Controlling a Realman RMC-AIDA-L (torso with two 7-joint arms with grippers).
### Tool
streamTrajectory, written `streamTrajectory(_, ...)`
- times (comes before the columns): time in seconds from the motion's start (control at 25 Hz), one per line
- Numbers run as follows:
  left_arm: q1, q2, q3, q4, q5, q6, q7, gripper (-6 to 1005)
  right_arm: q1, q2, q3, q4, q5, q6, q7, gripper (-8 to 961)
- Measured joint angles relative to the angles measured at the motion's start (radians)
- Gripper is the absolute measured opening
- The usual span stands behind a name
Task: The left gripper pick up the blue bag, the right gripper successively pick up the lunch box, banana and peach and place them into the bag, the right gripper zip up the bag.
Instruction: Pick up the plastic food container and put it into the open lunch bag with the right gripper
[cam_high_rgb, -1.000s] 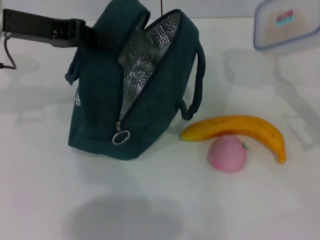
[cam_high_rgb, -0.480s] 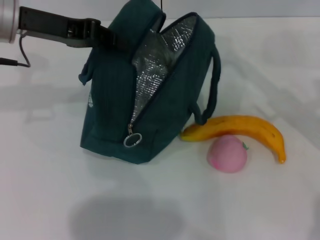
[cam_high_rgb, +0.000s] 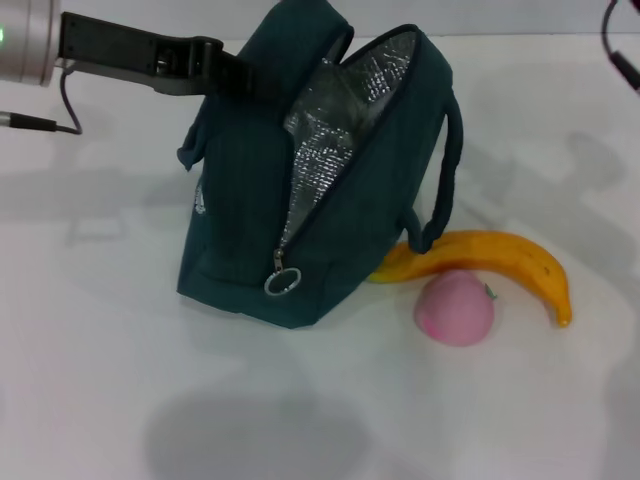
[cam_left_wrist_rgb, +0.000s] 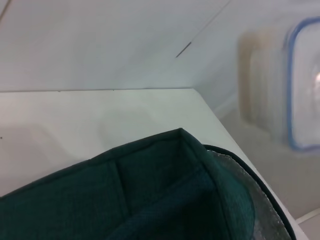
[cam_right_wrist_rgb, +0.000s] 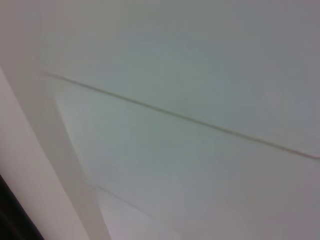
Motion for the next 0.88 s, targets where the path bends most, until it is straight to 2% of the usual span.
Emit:
streamTrajectory(0.2, 0.004, -0.004, 0.0, 0.0, -0.01, -0.006, 0.001, 36, -0.009, 0.0, -0.104, 0.015, -0.002, 0.025, 0.001, 92)
streamTrajectory(0.48, 0.008, -0.007, 0.0, -0.008, -0.023, -0.012, 0.002, 36, -0.069, 0.0, -0.169, 0.016, -0.005, 0.038, 0.003, 93)
streamTrajectory(0.88, 0.006, -0.009, -0.001, -0.012, -0.025, -0.013, 0.002, 35, -0.091, 0.0, -0.377, -0.093, -0.001, 0.183, 0.025, 94)
